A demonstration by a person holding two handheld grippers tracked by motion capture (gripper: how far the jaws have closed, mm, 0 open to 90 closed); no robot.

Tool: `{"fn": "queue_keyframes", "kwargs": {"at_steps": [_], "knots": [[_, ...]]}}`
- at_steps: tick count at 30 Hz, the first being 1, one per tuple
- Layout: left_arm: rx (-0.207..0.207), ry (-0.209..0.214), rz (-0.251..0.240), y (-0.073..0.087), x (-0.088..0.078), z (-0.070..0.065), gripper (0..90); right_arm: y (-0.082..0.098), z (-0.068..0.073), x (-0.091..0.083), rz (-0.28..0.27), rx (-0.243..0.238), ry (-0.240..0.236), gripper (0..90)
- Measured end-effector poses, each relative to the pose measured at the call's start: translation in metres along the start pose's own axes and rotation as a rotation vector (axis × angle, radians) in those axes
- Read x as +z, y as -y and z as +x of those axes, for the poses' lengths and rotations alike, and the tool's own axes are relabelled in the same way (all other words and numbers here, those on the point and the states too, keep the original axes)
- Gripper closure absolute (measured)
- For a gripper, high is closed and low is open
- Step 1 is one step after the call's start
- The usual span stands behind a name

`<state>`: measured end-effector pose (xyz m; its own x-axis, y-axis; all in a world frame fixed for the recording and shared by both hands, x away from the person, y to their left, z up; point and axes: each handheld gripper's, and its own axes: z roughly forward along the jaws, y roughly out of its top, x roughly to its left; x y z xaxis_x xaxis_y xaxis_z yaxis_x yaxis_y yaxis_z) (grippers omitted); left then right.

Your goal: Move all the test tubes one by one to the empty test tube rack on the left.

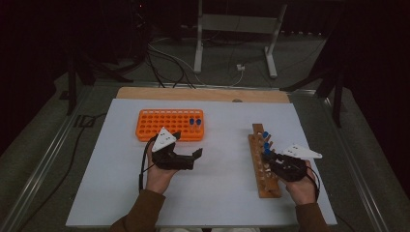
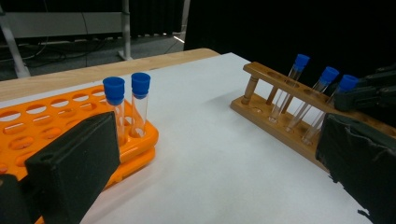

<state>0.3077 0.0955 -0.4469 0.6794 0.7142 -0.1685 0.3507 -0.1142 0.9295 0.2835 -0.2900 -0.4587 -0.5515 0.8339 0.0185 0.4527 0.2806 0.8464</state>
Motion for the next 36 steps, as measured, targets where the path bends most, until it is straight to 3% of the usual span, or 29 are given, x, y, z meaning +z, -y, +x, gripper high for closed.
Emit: {"fn": "queue_keyframes", "kwargs": {"at_steps": [14,25,36], "knots": [[-0.003,0.003,-0.006,-0.001,-0.001,0.0,0.9,-0.001,0.0,-0.001,-0.007,-0.006,0.013,76.6],[-0.003,0.01,-0.003,0.0,0.0,-0.002,0.9,-0.011,-0.004,-0.017,-0.036,0.009,0.008,76.6],[0.001,0.012,0.003,-0.002,0.0,-0.003,0.9,-0.028,0.0,-0.038,-0.093,-0.012,0.015,76.7]]}}
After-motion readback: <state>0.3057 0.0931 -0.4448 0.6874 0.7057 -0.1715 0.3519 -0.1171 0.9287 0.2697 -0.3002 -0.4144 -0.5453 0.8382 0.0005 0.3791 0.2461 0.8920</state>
